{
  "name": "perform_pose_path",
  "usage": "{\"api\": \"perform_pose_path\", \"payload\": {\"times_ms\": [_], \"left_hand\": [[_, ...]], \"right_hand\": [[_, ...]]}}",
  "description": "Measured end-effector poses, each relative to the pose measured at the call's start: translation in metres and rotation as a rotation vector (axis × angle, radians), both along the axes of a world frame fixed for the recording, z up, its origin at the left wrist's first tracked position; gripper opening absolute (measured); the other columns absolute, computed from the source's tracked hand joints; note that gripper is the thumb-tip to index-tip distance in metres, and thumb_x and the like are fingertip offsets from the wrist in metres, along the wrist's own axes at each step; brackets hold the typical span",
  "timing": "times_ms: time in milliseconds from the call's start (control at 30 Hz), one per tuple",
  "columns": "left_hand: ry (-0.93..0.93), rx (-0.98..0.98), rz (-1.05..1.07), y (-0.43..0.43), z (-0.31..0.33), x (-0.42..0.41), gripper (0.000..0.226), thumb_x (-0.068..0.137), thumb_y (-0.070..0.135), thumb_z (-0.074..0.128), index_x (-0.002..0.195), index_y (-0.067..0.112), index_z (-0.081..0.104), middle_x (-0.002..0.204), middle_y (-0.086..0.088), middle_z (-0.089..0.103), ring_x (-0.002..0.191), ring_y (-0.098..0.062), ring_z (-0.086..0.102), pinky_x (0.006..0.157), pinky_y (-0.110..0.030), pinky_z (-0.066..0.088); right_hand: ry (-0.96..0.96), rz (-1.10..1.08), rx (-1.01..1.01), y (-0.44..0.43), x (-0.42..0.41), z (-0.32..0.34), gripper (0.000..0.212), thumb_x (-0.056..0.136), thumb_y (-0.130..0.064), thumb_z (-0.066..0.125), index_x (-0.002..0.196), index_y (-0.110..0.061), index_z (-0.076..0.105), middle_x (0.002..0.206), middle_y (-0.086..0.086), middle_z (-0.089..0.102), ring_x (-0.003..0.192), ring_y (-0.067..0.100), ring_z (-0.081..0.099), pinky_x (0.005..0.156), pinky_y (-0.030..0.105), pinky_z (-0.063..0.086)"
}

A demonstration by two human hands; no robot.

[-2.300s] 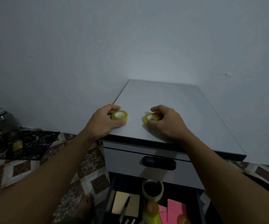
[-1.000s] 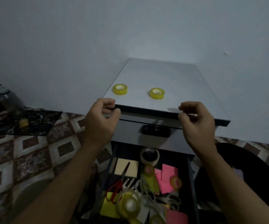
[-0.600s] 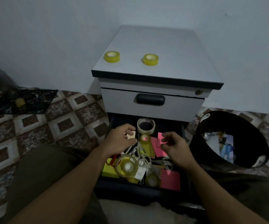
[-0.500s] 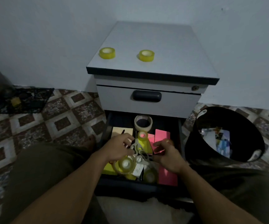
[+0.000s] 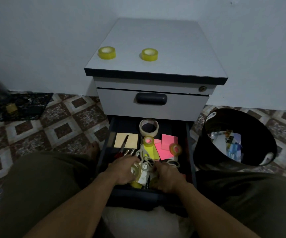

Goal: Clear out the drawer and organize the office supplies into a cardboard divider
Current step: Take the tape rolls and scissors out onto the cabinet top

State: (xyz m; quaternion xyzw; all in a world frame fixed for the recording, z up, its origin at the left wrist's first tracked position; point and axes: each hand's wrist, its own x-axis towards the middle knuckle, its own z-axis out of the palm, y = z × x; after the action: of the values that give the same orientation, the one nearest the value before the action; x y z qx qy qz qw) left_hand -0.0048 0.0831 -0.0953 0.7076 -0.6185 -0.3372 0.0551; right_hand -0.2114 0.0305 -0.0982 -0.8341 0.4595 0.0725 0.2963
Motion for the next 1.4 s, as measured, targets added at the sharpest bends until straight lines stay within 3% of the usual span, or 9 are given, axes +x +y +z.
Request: {"api": "perform_pose_path", "payload": {"times_ms": [167,367,533,700,767,833,1000,1200,1400], "left_hand": [[0.049,-0.009,0.041,0.0,-0.005,0.001,0.065,0.076,0.021,0.08,0.135,0.031,0.054,0.131,0.005,0.053,0.12,-0.017,0.052,0.1,-0.039,0.049],[0.146,0.007,0.128,-0.003,-0.009,0.007,0.054,0.083,0.005,0.069,0.129,0.033,0.06,0.114,0.01,0.053,0.107,-0.013,0.055,0.093,-0.03,0.051],[0.112,-0.043,0.15,-0.004,-0.01,0.008,0.06,0.08,-0.008,0.055,0.125,0.031,0.064,0.11,0.008,0.059,0.105,-0.014,0.058,0.091,-0.031,0.053],[0.158,-0.096,0.237,-0.008,-0.009,0.009,0.053,0.081,-0.007,0.054,0.114,0.031,0.068,0.103,0.01,0.063,0.098,-0.014,0.061,0.08,-0.029,0.056],[0.202,-0.117,0.287,-0.012,-0.009,0.01,0.049,0.082,-0.007,0.054,0.112,0.03,0.068,0.098,0.011,0.064,0.096,-0.014,0.063,0.074,-0.027,0.056],[0.256,-0.161,0.339,-0.019,-0.007,0.009,0.045,0.084,-0.007,0.057,0.108,0.03,0.067,0.096,0.01,0.066,0.093,-0.013,0.063,0.072,-0.023,0.054],[0.399,-0.268,0.465,-0.041,0.0,0.001,0.036,0.085,-0.003,0.064,0.108,0.026,0.067,0.093,0.002,0.067,0.088,-0.015,0.064,0.067,-0.02,0.051],[0.465,-0.296,0.557,-0.077,-0.004,-0.013,0.034,0.087,-0.002,0.065,0.108,0.024,0.064,0.097,0.006,0.065,0.087,-0.014,0.065,0.065,-0.026,0.054],[0.465,-0.276,0.576,-0.109,-0.02,-0.022,0.038,0.087,-0.002,0.065,0.116,0.022,0.065,0.101,0.009,0.065,0.094,-0.018,0.066,0.072,-0.03,0.058]], "right_hand": [[-0.016,-0.04,0.022,0.002,0.006,0.0,0.056,0.078,-0.033,0.073,0.125,-0.016,0.046,0.126,0.01,0.048,0.11,0.03,0.054,0.086,0.031,0.045],[-0.058,-0.074,0.041,-0.003,0.004,-0.001,0.033,0.08,-0.01,0.068,0.112,-0.008,0.061,0.115,0.011,0.066,0.1,0.025,0.061,0.07,0.02,0.037],[-0.068,-0.106,0.069,-0.004,0.004,0.0,0.032,0.079,-0.003,0.066,0.111,-0.008,0.063,0.111,0.008,0.066,0.094,0.02,0.06,0.067,0.019,0.038],[-0.151,-0.21,0.148,-0.008,0.003,-0.002,0.032,0.068,-0.002,0.064,0.098,-0.014,0.066,0.099,0.007,0.07,0.092,0.022,0.064,0.077,0.038,0.056],[-0.225,-0.295,0.185,-0.009,0.001,0.0,0.034,0.067,0.0,0.066,0.099,-0.009,0.067,0.094,0.004,0.067,0.085,0.018,0.063,0.071,0.026,0.057],[-0.283,-0.378,0.22,-0.013,-0.002,0.005,0.028,0.073,0.011,0.068,0.101,0.005,0.065,0.088,0.006,0.061,0.069,0.01,0.055,0.052,0.009,0.045],[-0.393,-0.621,0.183,-0.036,-0.004,0.01,0.018,0.077,0.006,0.071,0.092,-0.003,0.066,0.084,0.009,0.068,0.059,0.008,0.059,0.044,0.012,0.045],[-0.409,-0.845,0.009,-0.063,0.003,0.007,0.017,0.078,-0.006,0.067,0.093,-0.014,0.067,0.095,0.005,0.07,0.085,0.022,0.065,0.07,0.03,0.055],[-0.377,-0.908,0.018,-0.068,0.014,-0.005,0.022,0.082,-0.012,0.064,0.104,-0.01,0.062,0.107,0.011,0.062,0.092,0.028,0.059,0.068,0.024,0.042]]}}
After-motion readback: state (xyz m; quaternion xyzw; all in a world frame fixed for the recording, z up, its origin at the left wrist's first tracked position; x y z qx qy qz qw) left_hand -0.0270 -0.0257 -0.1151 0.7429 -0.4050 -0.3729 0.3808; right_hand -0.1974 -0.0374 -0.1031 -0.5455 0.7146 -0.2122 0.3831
